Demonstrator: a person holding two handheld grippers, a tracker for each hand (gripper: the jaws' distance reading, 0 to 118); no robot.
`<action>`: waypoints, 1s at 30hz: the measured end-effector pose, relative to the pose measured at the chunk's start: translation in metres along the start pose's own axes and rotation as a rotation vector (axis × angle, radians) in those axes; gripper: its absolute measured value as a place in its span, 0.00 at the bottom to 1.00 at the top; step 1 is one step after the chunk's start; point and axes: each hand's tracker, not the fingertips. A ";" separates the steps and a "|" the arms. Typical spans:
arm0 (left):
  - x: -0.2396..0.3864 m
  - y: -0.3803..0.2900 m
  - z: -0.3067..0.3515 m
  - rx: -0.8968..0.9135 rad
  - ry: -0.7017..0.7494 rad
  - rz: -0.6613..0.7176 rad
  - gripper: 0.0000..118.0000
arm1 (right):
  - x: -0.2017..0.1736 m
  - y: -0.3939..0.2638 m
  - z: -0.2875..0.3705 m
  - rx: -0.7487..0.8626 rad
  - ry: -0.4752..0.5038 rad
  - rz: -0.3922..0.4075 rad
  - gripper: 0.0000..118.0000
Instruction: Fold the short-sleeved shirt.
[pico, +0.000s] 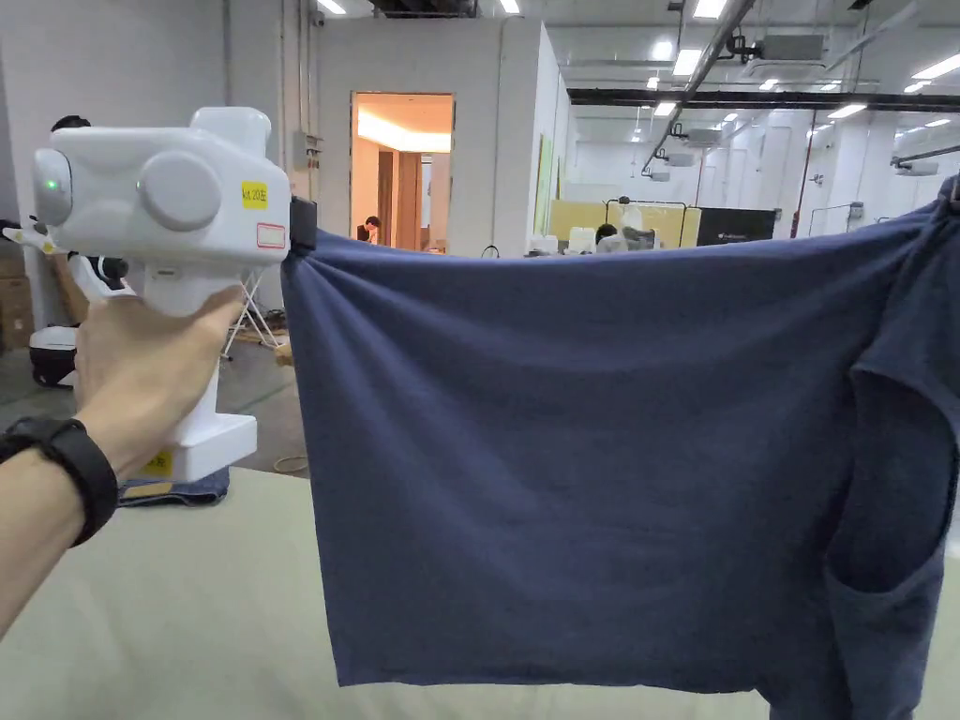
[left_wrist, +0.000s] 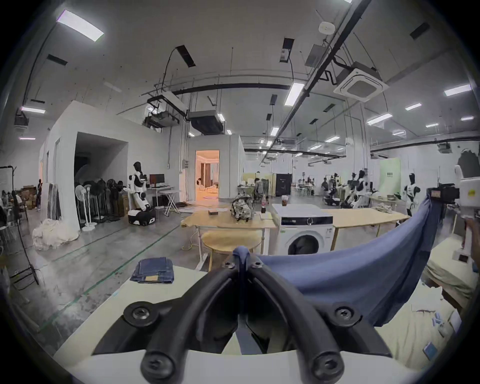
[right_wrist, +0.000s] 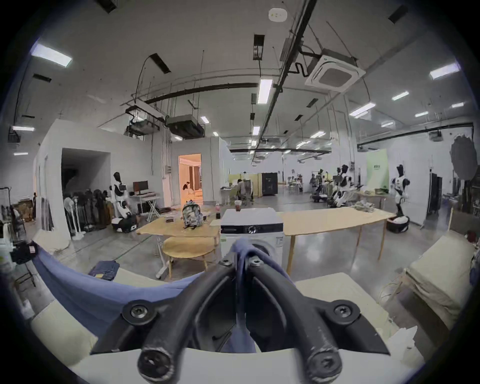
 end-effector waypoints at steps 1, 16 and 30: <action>0.003 -0.011 0.003 -0.016 -0.006 -0.002 0.00 | 0.002 -0.012 -0.002 -0.017 0.018 -0.012 0.02; -0.002 -0.241 0.145 -0.222 -0.134 0.056 0.00 | 0.006 -0.229 0.172 -0.151 0.124 0.014 0.02; -0.036 -0.415 0.362 -0.493 -0.064 0.124 0.00 | 0.034 -0.445 0.391 -0.456 0.012 -0.189 0.02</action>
